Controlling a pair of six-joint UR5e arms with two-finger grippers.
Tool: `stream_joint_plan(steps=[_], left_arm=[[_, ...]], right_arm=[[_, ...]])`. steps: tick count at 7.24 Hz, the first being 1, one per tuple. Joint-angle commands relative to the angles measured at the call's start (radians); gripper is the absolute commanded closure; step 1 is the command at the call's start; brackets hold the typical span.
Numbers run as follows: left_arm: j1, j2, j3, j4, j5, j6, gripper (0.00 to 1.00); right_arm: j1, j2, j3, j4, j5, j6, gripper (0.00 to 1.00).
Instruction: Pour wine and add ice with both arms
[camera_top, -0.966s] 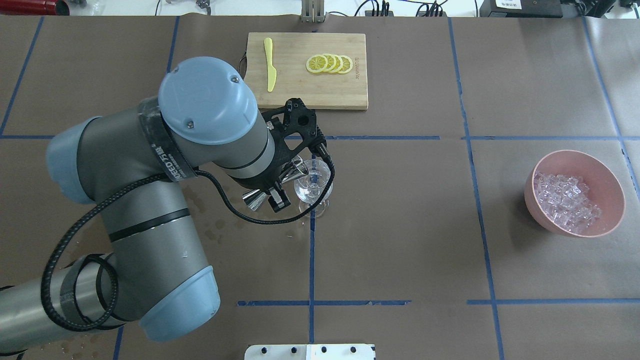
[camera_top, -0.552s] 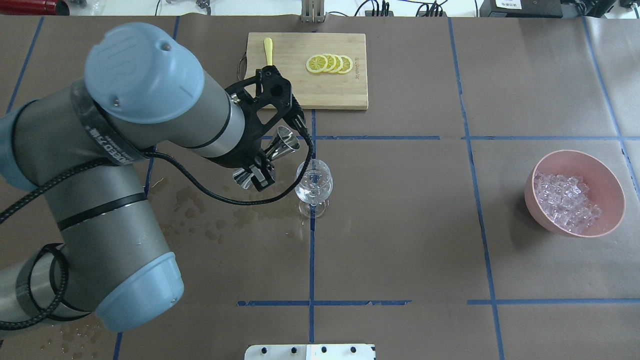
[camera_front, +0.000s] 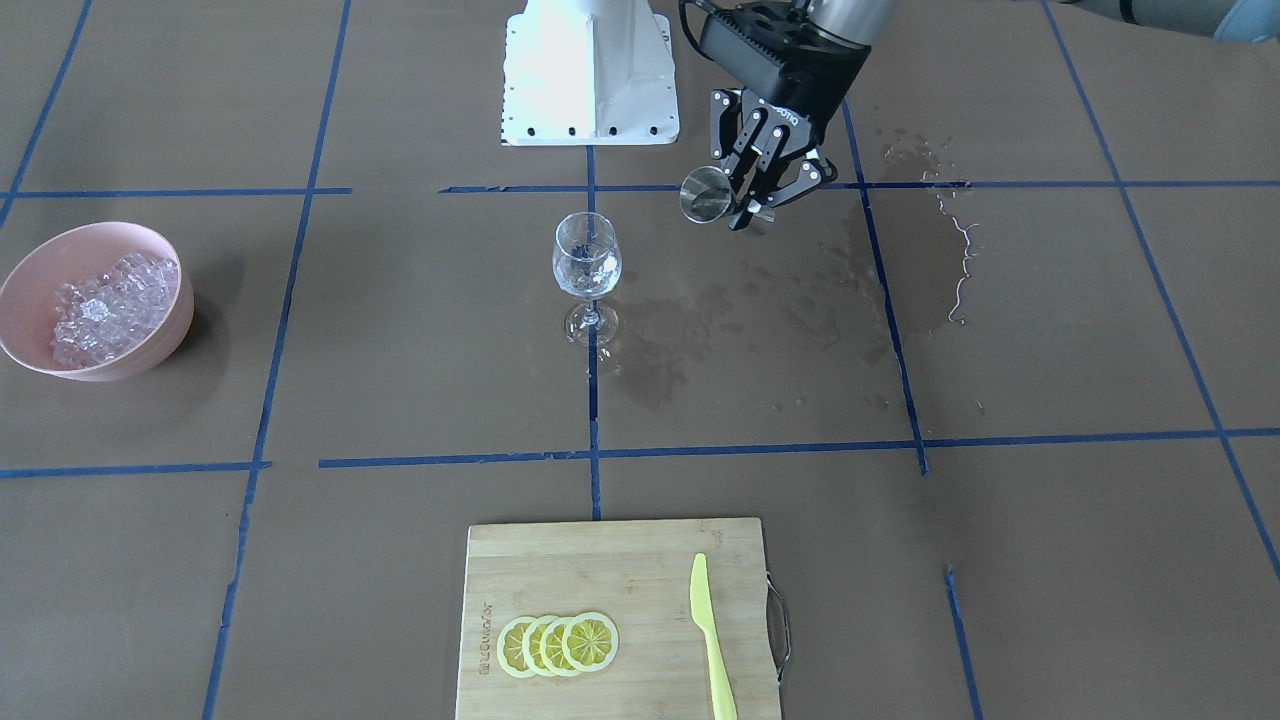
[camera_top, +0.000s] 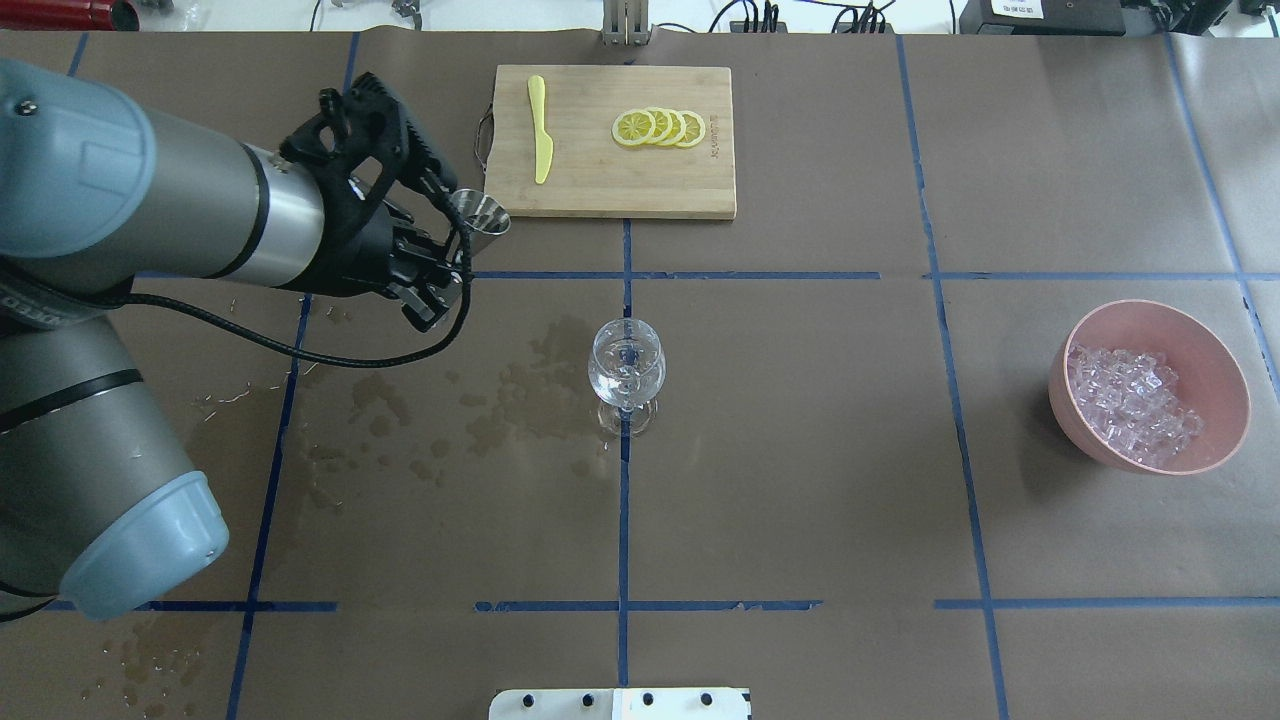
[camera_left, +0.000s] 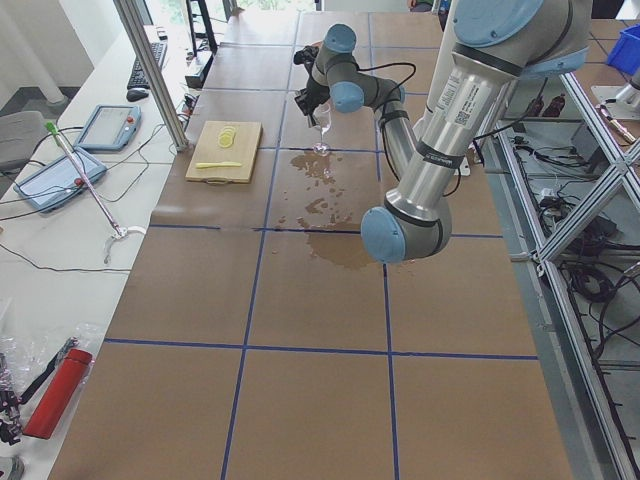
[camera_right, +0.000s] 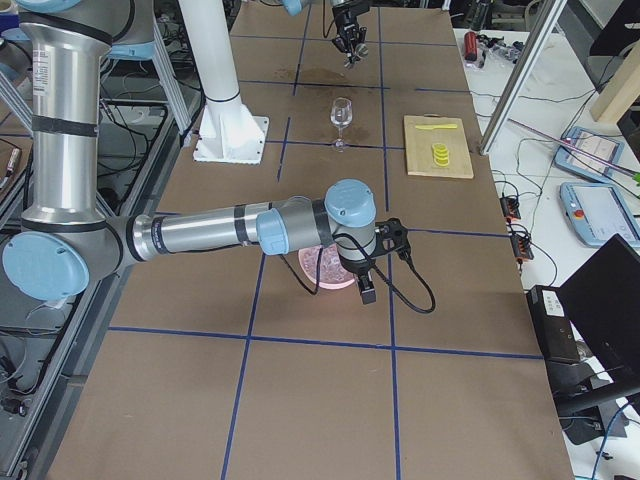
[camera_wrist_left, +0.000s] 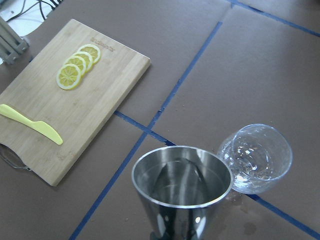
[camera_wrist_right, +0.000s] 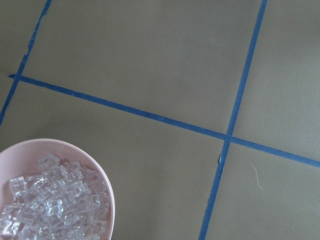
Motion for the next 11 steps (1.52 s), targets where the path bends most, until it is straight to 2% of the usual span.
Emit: stream_joint_plan(steps=[1,2,3,4,5,6,7,8,10,11], left_arm=[[-0.018,0.164,-0.079,-0.158,0.058,-0.134,1.00],[-0.018,0.253,-0.118,-0.236,0.140,-0.174,1.00],[-0.018,0.384,-0.123,-0.401,0.226,-0.254,1.00],[-0.018,0.556,-0.085,-0.660,0.280,-0.287,1.00],[-0.017,0.682,0.010,-0.958,0.357,-0.362,1.00],[-0.015,0.724,0.096,-1.098,0.458,-0.370,1.00],[-0.003,0.725,0.124,-1.104,0.541,-0.386,1.00],[0.014,0.725,0.130,-1.105,0.583,-0.451,1.00],[0.217,0.726,0.187,-1.105,0.891,-0.610,1.00],[0.283,0.726,0.218,-1.105,0.981,-0.661,1.00]], right_arm=[[0.000,-0.001,0.001,0.000,0.000,0.000,0.00],[0.000,-0.001,0.004,0.000,0.000,0.000,0.00],[0.000,-0.001,0.004,0.002,0.002,0.000,0.00],[0.000,-0.001,0.006,0.002,0.000,0.000,0.00],[0.000,-0.001,0.008,0.002,0.000,0.000,0.00],[0.000,-0.001,0.011,0.002,0.000,0.000,0.00],[0.000,-0.001,0.011,0.002,0.000,0.000,0.00],[0.000,-0.001,0.012,0.002,0.000,0.000,0.00],[0.000,-0.001,0.012,0.002,0.000,0.000,0.00],[0.000,-0.001,0.012,0.002,0.000,0.000,0.00]])
